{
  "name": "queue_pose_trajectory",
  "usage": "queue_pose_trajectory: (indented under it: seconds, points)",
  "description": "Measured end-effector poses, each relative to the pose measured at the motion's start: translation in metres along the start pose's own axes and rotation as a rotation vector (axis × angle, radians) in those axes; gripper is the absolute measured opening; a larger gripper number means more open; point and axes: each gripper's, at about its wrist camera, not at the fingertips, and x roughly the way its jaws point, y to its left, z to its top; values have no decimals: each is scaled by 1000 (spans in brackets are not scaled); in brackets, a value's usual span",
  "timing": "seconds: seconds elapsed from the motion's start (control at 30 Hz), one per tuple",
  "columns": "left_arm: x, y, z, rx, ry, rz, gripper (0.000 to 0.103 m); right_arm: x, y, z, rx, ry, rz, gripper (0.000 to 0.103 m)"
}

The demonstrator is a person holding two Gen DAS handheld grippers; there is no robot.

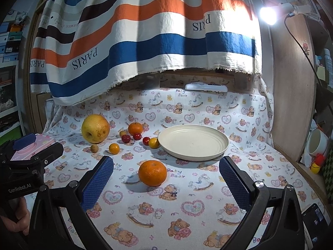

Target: Organize fruits

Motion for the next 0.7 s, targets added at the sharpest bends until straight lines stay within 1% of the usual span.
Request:
queue_pose_trajectory:
  seconds: [0.33, 0.7]
  points:
    - [2, 0, 0, 5, 3, -10, 103, 1, 0, 1, -3, -1, -2, 102]
    - [3, 0, 0, 1, 2, 1, 103, 1, -2, 2, 0, 3, -6, 102]
